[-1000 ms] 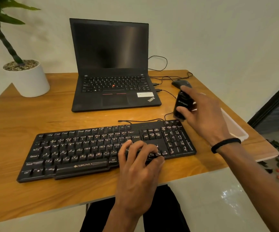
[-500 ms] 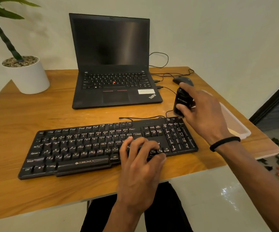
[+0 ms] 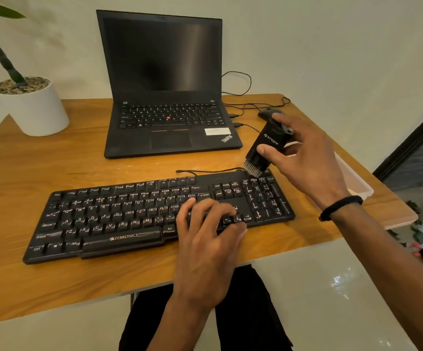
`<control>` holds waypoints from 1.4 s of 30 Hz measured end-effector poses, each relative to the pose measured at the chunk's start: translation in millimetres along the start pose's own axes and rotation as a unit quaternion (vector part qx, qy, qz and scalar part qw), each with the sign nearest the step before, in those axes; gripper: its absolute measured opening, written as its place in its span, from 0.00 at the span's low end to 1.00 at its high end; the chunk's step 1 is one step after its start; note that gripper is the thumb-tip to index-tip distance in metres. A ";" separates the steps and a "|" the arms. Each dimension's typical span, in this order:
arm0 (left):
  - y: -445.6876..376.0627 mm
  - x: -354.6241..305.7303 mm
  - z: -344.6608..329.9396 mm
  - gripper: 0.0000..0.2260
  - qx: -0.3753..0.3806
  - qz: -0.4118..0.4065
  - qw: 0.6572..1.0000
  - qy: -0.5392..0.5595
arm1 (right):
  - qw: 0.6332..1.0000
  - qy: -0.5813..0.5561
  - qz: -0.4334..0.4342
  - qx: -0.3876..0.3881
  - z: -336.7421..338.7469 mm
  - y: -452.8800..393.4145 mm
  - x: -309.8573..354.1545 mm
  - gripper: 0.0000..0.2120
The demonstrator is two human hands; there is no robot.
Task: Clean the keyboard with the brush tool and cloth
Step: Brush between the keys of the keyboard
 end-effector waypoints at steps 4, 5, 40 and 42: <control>-0.3 1.0 -0.3 0.04 0.001 0.004 1.000 0.000 | 0.997 0.059 0.030 -0.028 8.0 2.9 0.2 0.31; -0.5 0.9 -0.3 0.04 0.001 0.006 1.000 0.000 | 0.998 0.059 0.026 -0.022 8.4 2.4 -2.4 0.32; -0.5 1.3 0.3 0.04 -0.005 0.010 1.000 -0.002 | 0.954 0.156 -0.025 0.255 25.0 15.7 2.7 0.27; -0.7 1.6 0.3 0.04 -0.006 0.012 1.000 0.001 | 0.973 0.163 0.000 0.165 25.2 6.9 8.6 0.29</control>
Point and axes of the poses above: each hand's wrist, its own y-axis away from the middle knuckle, its own z-axis out of the back of the hand, x = y × z, the point moved 8 cm from there along -y, towards the middle knuckle
